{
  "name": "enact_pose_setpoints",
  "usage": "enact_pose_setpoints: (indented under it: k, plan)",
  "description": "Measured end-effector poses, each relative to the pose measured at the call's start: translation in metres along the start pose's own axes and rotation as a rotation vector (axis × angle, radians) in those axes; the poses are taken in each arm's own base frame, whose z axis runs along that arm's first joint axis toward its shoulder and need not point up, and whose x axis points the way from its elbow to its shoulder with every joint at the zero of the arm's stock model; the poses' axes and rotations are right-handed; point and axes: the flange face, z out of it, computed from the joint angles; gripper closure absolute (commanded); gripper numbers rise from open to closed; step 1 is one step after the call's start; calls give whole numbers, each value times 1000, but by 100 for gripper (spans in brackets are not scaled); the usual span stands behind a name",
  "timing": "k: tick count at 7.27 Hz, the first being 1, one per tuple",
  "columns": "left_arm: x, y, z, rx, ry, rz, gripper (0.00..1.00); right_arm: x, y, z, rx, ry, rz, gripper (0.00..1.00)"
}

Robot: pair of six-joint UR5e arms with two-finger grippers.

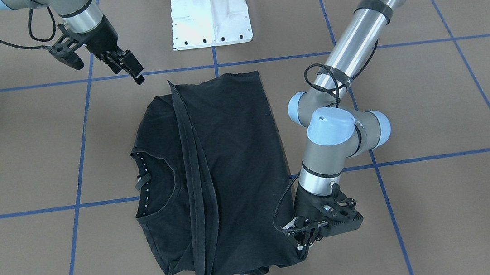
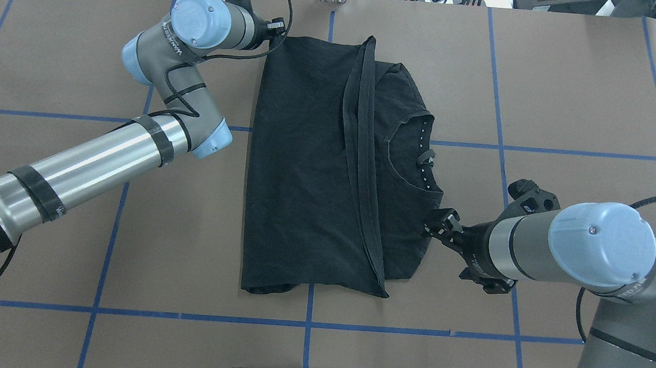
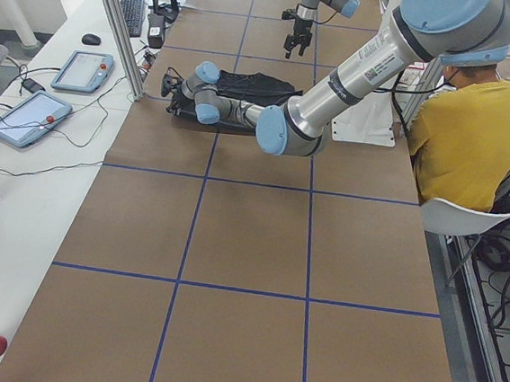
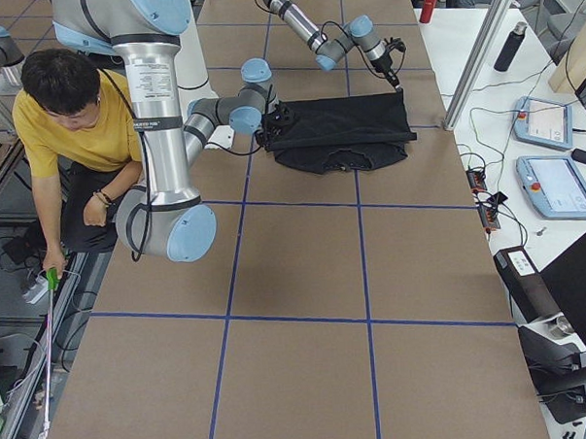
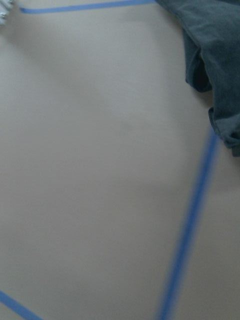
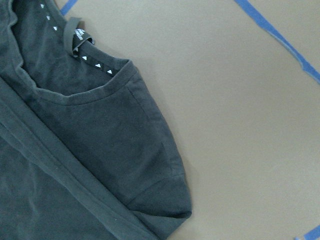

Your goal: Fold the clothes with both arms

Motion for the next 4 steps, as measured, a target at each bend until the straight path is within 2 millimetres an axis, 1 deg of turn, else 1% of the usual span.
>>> enact_pose_setpoints:
  k: [1,2,3,4]
  plan:
    - [2,-2,5,3,7,26,23,-8,3,1,6,-16,-2,0]
    - [1,-7,7,6,8,54,2,-17,6,8,8,-21,-3,0]
    - [-1,-18,4,14,10,76,1,-27,10,18,10,-21,-6,0]
    - [-3,-28,-3,26,19,88,1,-33,13,27,11,-15,-12,8]
